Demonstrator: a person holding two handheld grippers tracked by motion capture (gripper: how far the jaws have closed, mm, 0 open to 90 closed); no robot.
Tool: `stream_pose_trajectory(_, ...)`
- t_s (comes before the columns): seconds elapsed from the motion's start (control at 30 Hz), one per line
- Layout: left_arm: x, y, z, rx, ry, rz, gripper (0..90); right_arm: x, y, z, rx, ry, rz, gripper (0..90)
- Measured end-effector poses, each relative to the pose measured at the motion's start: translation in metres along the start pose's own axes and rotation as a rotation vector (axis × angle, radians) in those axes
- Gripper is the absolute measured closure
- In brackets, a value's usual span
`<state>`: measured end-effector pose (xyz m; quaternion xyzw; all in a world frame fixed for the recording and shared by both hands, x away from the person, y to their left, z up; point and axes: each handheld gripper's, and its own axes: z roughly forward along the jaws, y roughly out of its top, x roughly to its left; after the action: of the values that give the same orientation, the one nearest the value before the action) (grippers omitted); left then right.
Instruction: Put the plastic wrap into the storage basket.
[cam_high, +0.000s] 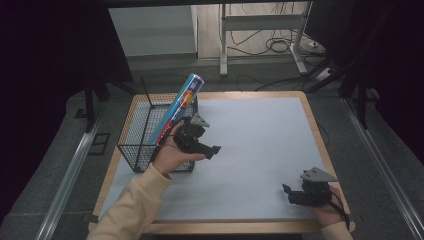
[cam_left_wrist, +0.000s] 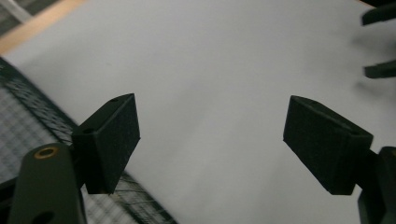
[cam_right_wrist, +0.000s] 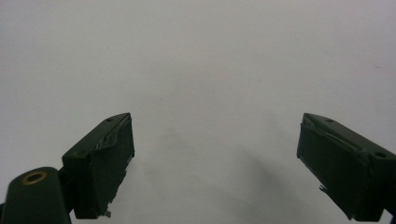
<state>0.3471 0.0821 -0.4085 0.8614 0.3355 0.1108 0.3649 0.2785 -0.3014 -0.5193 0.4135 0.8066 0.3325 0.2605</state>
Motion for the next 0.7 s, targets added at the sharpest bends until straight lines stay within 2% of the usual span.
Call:
stream_pose_trajectory(0.17, -0.012, -0.019, 0.01, -0.007, -0.044, -0.007, 18.6, 0.001, 0.0, 0.0, 0.001, 0.001, -0.003, 11.2)
stream_pose_trajectory(0.23, -0.02, -0.025, 0.012, -0.001, -0.001, 0.052, 19.0, 0.001, 0.0, 0.0, 0.002, 0.002, -0.003, 11.2)
stream_pose_trajectory(0.27, -0.024, -0.027, 0.013, 0.001, 0.005, 0.05, 19.0, 0.001, 0.0, 0.0, 0.002, 0.002, -0.003, 11.2)
stream_pose_trajectory(0.37, -0.036, -0.032, 0.012, -0.022, -0.027, 0.069, 19.5, 0.001, 0.0, 0.001, 0.004, 0.001, -0.004, 11.3)
stream_pose_trajectory(0.47, -0.045, -0.035, 0.015, -0.004, -0.05, 0.091, 19.5, 0.002, 0.0, 0.001, 0.004, 0.001, -0.004, 11.3)
stream_pose_trajectory(0.57, -0.049, -0.039, 0.021, 0.008, -0.076, 0.083, 19.4, 0.002, 0.0, 0.0, 0.003, 0.002, -0.008, 11.3)
stream_pose_trajectory(0.7, -0.048, -0.044, 0.028, 0.022, -0.078, 0.07, 19.4, 0.002, 0.0, 0.0, 0.002, 0.002, -0.009, 11.3)
